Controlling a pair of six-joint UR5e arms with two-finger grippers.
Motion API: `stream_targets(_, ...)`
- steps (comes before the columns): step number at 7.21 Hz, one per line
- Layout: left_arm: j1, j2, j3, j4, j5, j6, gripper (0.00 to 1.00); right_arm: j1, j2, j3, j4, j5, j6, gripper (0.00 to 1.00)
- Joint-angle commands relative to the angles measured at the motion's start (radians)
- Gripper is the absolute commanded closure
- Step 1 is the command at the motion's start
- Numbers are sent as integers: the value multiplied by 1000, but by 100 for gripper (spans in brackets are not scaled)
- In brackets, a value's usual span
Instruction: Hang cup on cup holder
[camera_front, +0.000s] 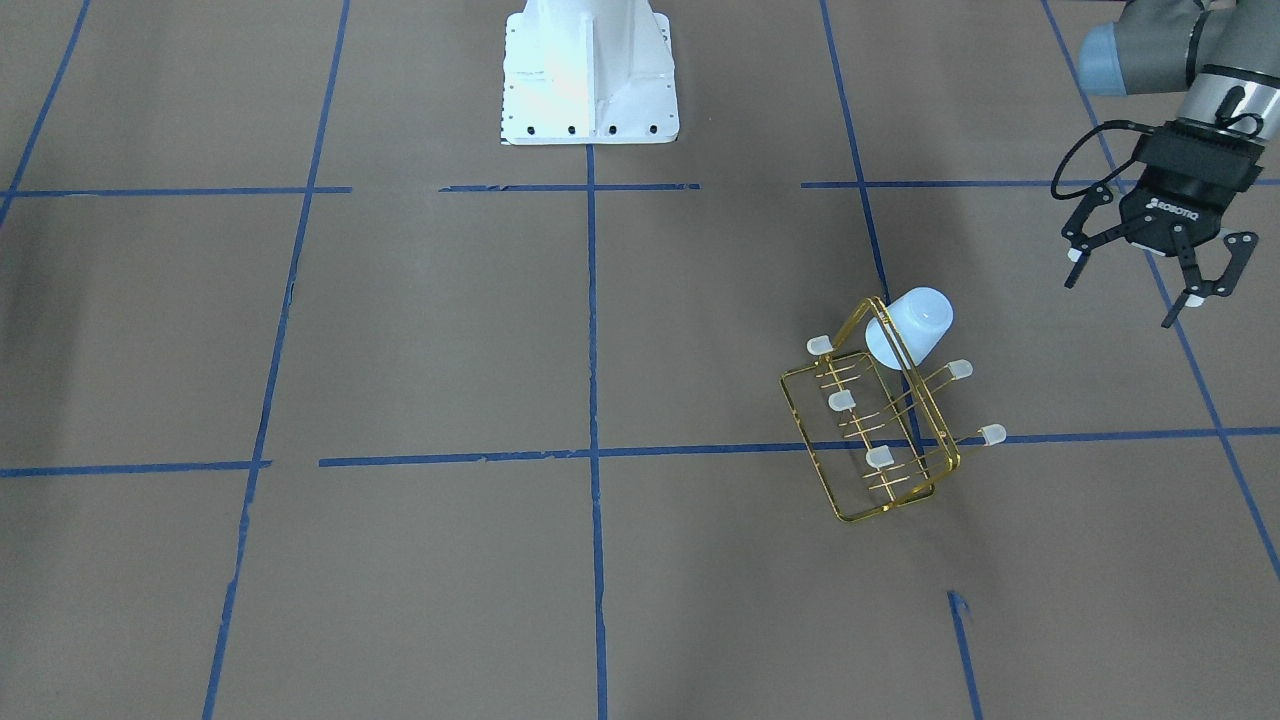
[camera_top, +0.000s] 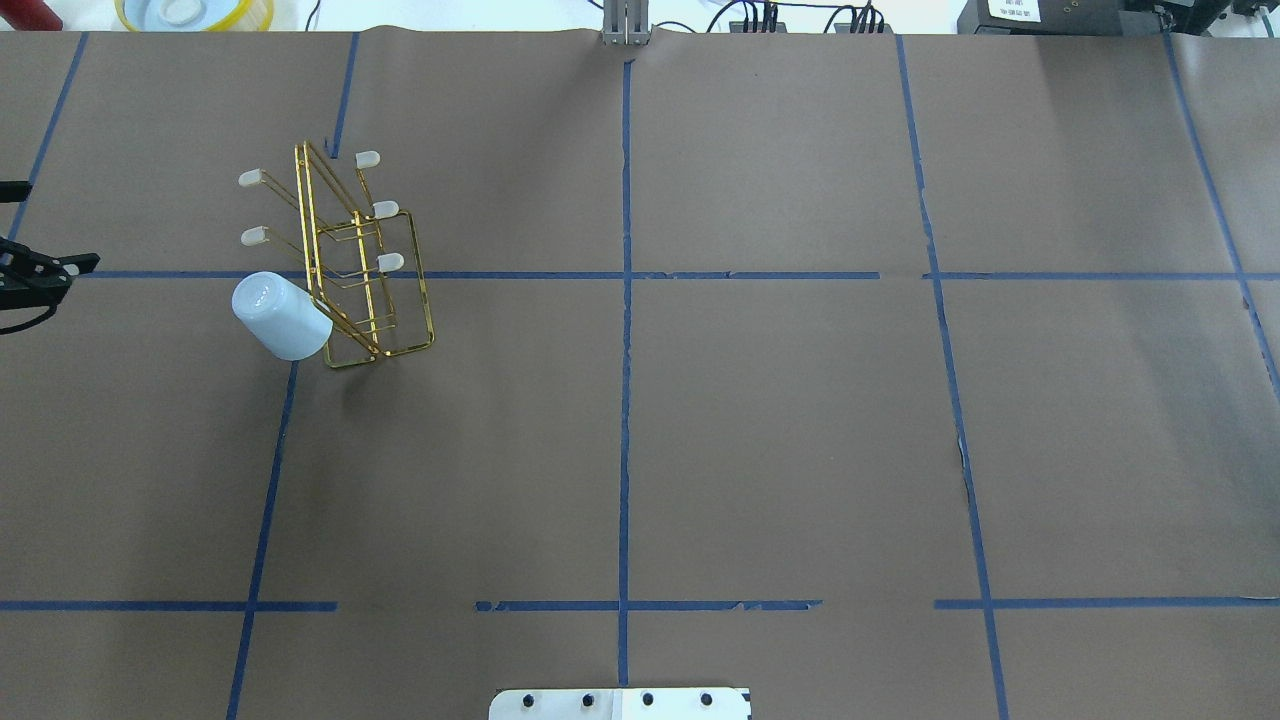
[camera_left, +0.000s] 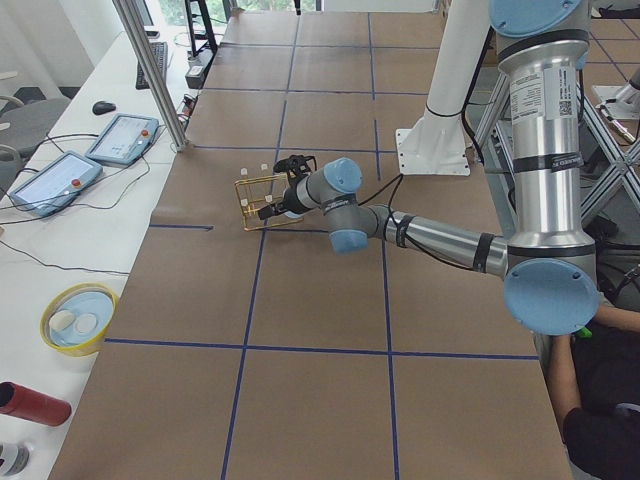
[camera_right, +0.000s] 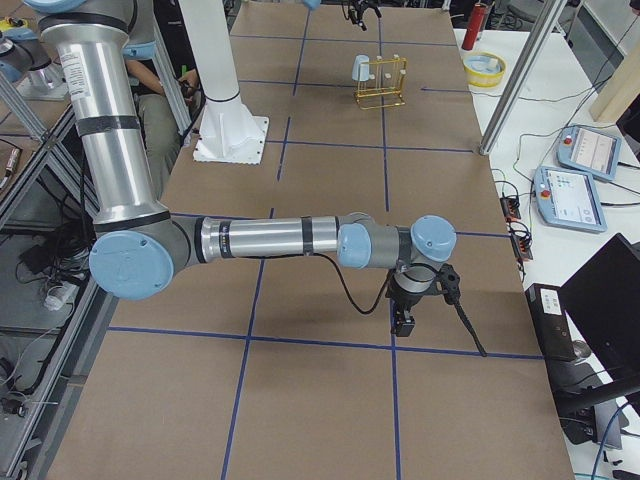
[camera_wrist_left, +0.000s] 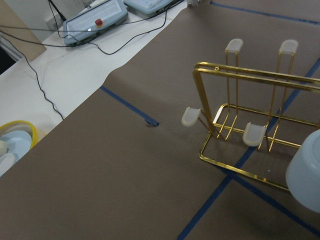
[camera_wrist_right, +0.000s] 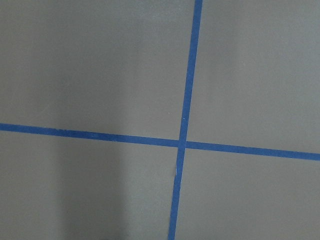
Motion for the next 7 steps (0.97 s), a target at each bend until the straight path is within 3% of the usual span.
stream_targets(1, -101, -12, 40, 208, -36, 0, 0, 0, 0, 0, 0, 0, 0, 0)
stream_targets(2, -147, -18, 50, 264, -49, -7, 0, 0, 0, 0, 0, 0, 0, 0)
stream_targets(4, -276, -84, 105, 478, -258, -10, 0, 0, 0, 0, 0, 0, 0, 0)
stream_targets(6, -379, -103, 109, 670, -396, -9, 0, 0, 0, 0, 0, 0, 0, 0)
stream_targets(7, -428, -107, 109, 753, -406, -9, 0, 0, 0, 0, 0, 0, 0, 0)
